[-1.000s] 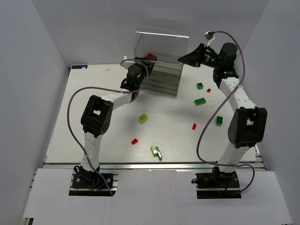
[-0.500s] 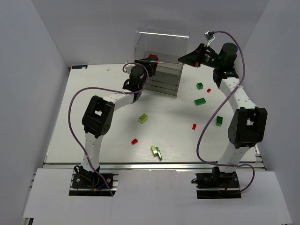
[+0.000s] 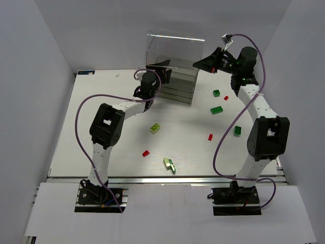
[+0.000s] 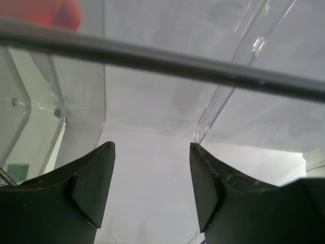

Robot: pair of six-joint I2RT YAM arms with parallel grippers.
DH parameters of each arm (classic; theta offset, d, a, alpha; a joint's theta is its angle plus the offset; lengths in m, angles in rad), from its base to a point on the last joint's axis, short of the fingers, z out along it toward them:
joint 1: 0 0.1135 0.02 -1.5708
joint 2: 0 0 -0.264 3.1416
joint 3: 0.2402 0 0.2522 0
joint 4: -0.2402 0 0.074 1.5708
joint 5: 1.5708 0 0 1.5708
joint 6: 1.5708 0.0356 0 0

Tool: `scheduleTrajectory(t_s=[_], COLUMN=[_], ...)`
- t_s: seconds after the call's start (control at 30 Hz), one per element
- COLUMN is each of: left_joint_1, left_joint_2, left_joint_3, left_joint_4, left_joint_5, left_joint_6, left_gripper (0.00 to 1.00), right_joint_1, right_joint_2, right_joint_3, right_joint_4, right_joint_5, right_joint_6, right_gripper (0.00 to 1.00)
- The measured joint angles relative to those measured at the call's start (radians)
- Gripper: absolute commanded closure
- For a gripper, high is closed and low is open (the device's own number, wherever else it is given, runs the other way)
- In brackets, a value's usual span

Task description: Sort the legos into containers by color

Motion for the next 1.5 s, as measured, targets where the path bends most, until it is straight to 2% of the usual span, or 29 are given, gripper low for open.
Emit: scheduleTrajectory(t_s=[0.1, 0.23, 0.37, 0.5, 0.6, 0.7, 0.8, 0.83, 0.87, 0.9, 0.93, 1.0, 1.03, 1.07, 1.23, 1.37, 1.5], left_joint_1=[0.000, 0.000, -0.001, -0.011, -0.019, -0.026, -0.031, -0.031, -0.030, -0.029, -0.030, -0.030, -0.030, -0.030, -0.029, -0.032, -0.045], left_joint_2=[0.000, -0.003, -0.026, -0.103, -0.209, -0.358, -0.520, -0.571, -0.617, -0.645, -0.682, -0.703, -0.698, -0.686, -0.639, -0.638, -0.638], left_joint_3=[0.000, -0.014, -0.083, -0.241, -0.378, -0.476, -0.510, -0.513, -0.513, -0.512, -0.510, -0.485, -0.475, -0.465, -0.462, -0.443, -0.435], left_joint_4=[0.010, 0.045, 0.099, 0.139, 0.100, -0.035, -0.251, -0.331, -0.414, -0.518, -0.589, -0.793, -0.886, -0.977, -1.292, -1.416, -1.454], left_joint_5=[0.026, 0.080, 0.188, 0.322, 0.421, 0.494, 0.525, 0.532, 0.530, 0.519, 0.502, 0.455, 0.435, 0.415, 0.374, 0.365, 0.365], left_joint_6=[-0.004, -0.008, -0.004, 0.026, 0.099, 0.234, 0.425, 0.494, 0.553, 0.622, 0.665, 0.733, 0.759, 0.781, 0.842, 0.946, 1.073], left_gripper=[0.37, 0.61, 0.74, 0.77, 0.77, 0.77, 0.78, 0.78, 0.72, 0.60, 0.56, 0.51, 0.44, 0.41, 0.34, 0.33, 0.33], right_joint_1=[0.000, 0.000, 0.000, 0.000, 0.000, 0.000, 0.000, 0.000, 0.000, 0.000, 0.000, 0.000, 0.000, 0.000, 0.000, 0.000, 0.000], right_joint_2=[0.000, 0.000, -0.002, -0.002, -0.002, -0.004, -0.008, -0.011, -0.015, -0.018, -0.021, -0.028, -0.033, -0.035, -0.049, -0.050, -0.050], right_joint_3=[0.000, -0.002, -0.005, -0.005, -0.005, -0.006, -0.008, -0.011, -0.017, -0.022, -0.025, -0.031, -0.038, -0.041, -0.068, -0.070, -0.070], right_joint_4=[0.001, 0.001, 0.002, 0.002, 0.001, 0.001, 0.000, -0.001, -0.001, -0.002, -0.005, -0.007, -0.008, -0.011, -0.012, -0.012, -0.012], right_joint_5=[0.000, 0.000, 0.000, 0.000, 0.000, 0.000, 0.003, 0.004, 0.005, 0.005, 0.005, 0.007, 0.008, 0.008, 0.012, 0.012, 0.012], right_joint_6=[0.000, 0.000, -0.001, -0.001, -0.003, -0.006, -0.008, -0.009, -0.010, -0.010, -0.013, -0.018, -0.022, -0.025, -0.035, -0.037, -0.040], right_gripper=[1.00, 1.00, 1.00, 1.00, 1.00, 1.00, 1.00, 1.00, 1.00, 1.00, 1.00, 1.00, 1.00, 1.00, 1.00, 1.00, 1.00])
